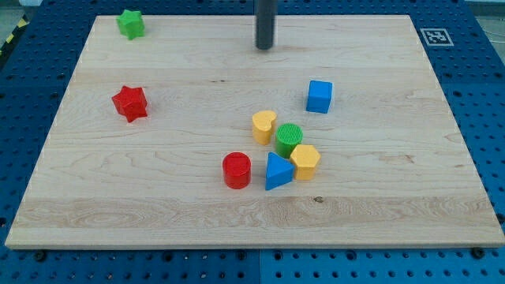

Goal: Slightly move the green star to up side of red star

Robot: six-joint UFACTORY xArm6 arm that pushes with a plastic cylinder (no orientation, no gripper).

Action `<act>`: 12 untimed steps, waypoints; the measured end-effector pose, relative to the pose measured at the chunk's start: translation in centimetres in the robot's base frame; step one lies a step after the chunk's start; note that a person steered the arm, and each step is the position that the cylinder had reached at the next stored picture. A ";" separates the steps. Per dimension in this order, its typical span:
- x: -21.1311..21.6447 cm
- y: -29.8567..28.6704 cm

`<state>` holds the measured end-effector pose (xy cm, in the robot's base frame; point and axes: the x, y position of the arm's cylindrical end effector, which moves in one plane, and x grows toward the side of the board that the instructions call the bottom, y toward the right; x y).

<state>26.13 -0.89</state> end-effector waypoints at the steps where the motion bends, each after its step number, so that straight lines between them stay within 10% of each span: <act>1: -4.9 -6.4; 12: -5.4 -22.3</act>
<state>20.72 -23.15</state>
